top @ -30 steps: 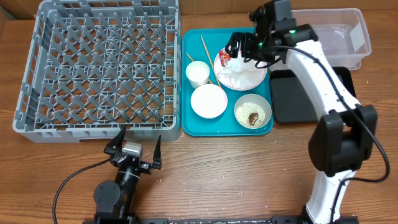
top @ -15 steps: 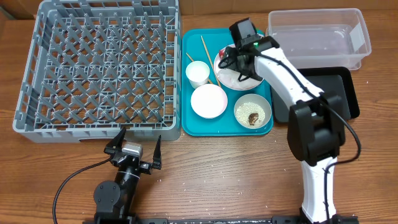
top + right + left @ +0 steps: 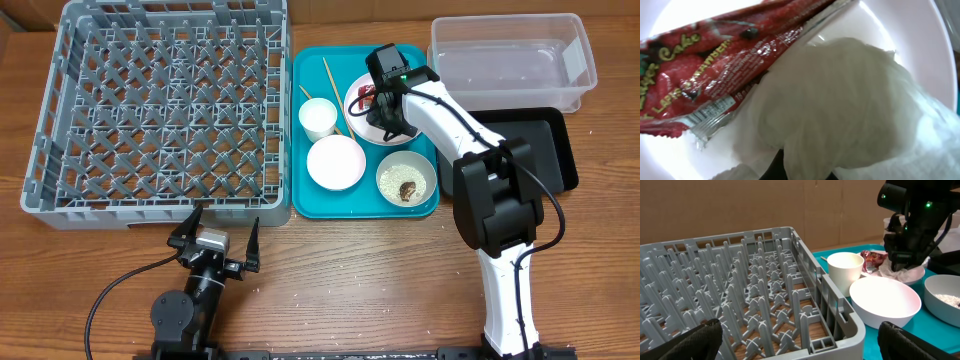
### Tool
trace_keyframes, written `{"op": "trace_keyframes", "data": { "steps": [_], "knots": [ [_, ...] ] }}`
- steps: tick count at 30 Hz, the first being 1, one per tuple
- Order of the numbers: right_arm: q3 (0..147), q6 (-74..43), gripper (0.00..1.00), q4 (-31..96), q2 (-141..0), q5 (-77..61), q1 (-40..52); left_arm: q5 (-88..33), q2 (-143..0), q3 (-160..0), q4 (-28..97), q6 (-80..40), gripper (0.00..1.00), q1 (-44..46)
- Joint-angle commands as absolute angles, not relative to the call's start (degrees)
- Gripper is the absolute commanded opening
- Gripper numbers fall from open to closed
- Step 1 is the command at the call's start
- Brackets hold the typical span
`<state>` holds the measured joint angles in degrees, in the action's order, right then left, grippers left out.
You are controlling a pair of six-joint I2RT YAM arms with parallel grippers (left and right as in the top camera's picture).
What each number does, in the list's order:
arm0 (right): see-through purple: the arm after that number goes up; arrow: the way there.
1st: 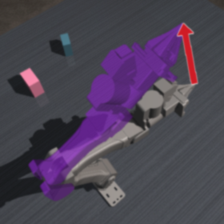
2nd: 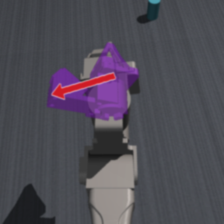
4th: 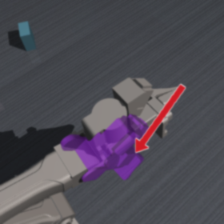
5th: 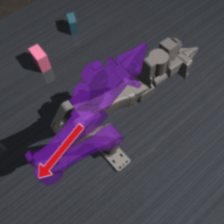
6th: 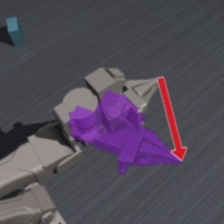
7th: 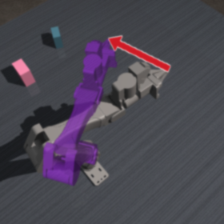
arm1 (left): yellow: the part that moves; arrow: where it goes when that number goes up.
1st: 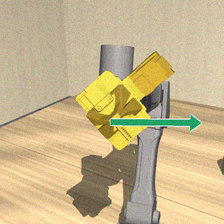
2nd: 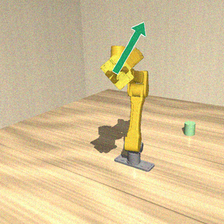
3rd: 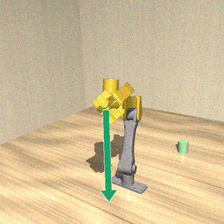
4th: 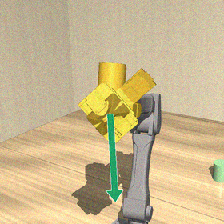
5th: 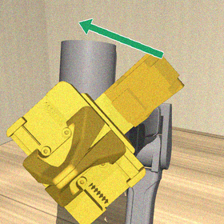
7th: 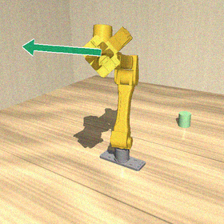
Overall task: Sort waste into correct bins and load items into the dishwasher
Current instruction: 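Carry the tissue with the right gripper into the clear plastic bin and release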
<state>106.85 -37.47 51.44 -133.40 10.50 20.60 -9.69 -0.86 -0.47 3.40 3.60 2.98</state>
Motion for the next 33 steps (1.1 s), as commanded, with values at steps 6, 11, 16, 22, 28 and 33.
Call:
{"op": "trace_keyframes", "data": {
  "steps": [6, 11, 16, 22, 28, 33],
  "knots": [
    [116.1, -37.5, 0.04, 62.3, -130.8, 10.4, 20.3, -10.1, -0.4, -0.3, 3.4, 4.7, 1.0, 2.6],
    [125.9, -34.5, 0.04, 68.1, -126.7, 10.2, 20.2, -10.1, -0.4, -0.3, 3.4, 4.7, 1.0, 2.6],
    [132.1, -34.5, 0.04, 68.6, -122.8, 12.5, 18.5, -10.1, -0.4, -0.3, 3.4, 4.7, 1.0, 2.6],
    [131.1, -38.2, 0.04, 63.1, -124.4, 19.1, 11.8, -10.1, -0.4, -0.3, 3.4, 4.7, 1.0, 2.6],
    [128.5, -39.1, 0.04, 56.8, -128.4, 18.3, 5.4, -10.1, -0.4, -0.3, 3.4, 4.7, 1.0, 2.6],
    [128.5, -39.0, 0.1, 57.6, -132.6, 13.8, 2.8, -10.1, -0.4, -0.3, 3.4, 4.7, 1.0, 2.6]
  ]
}}
